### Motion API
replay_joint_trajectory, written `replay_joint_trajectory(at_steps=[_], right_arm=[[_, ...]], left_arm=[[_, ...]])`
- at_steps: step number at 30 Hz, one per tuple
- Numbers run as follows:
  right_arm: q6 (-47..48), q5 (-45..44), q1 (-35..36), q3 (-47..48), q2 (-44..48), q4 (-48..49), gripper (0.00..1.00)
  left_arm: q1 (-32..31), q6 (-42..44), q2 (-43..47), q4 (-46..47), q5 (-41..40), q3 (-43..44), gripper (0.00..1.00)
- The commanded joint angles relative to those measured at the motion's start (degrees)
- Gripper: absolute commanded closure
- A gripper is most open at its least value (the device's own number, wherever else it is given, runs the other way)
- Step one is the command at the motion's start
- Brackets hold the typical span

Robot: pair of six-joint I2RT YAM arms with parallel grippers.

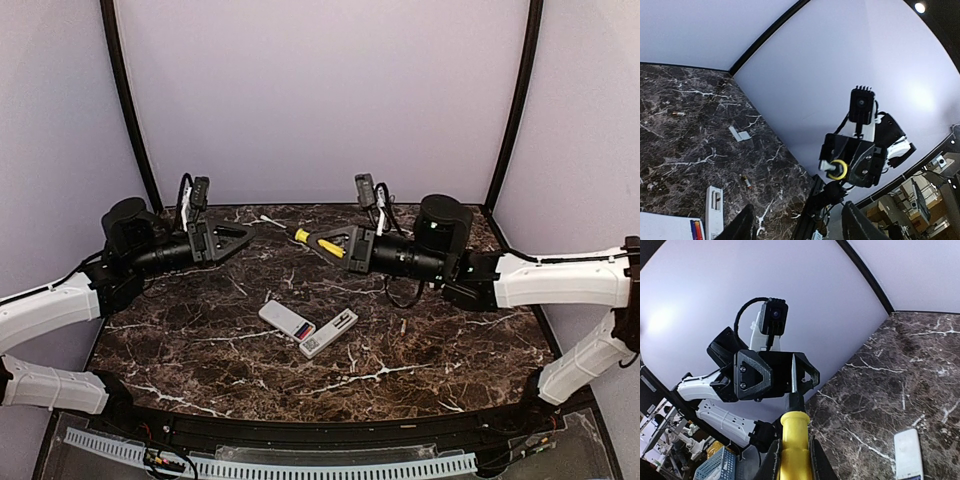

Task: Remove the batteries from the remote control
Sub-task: Pass from the left arm to the right, then hold the remote control without the battery cover at the center of the board.

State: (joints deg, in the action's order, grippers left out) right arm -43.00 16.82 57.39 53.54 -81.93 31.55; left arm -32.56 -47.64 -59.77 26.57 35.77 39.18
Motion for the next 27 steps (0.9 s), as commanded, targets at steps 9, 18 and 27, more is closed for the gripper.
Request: replay_joint_trajectory(at_steps=[9,18,27], right_arm=[[7.7,-13.9,-4.3,4.4,3.0,-34.6,1.00],[5.7,-3.4,-10.9,2.6,-4.8,-36.3,1.00],[9.4,-2.1,-10.8,4.9,-11.3,-40.6,1.00]], left_arm=[[-3.3,0.8,-4.3,-25.5,-16.3,-1.5,0.33],[-6.8,-3.7,-16.0,-22.9,-17.0,-1.6,0.28],[-6.8,-4.2,-23.2,-22.0,-15.9,-0.2,0.27]])
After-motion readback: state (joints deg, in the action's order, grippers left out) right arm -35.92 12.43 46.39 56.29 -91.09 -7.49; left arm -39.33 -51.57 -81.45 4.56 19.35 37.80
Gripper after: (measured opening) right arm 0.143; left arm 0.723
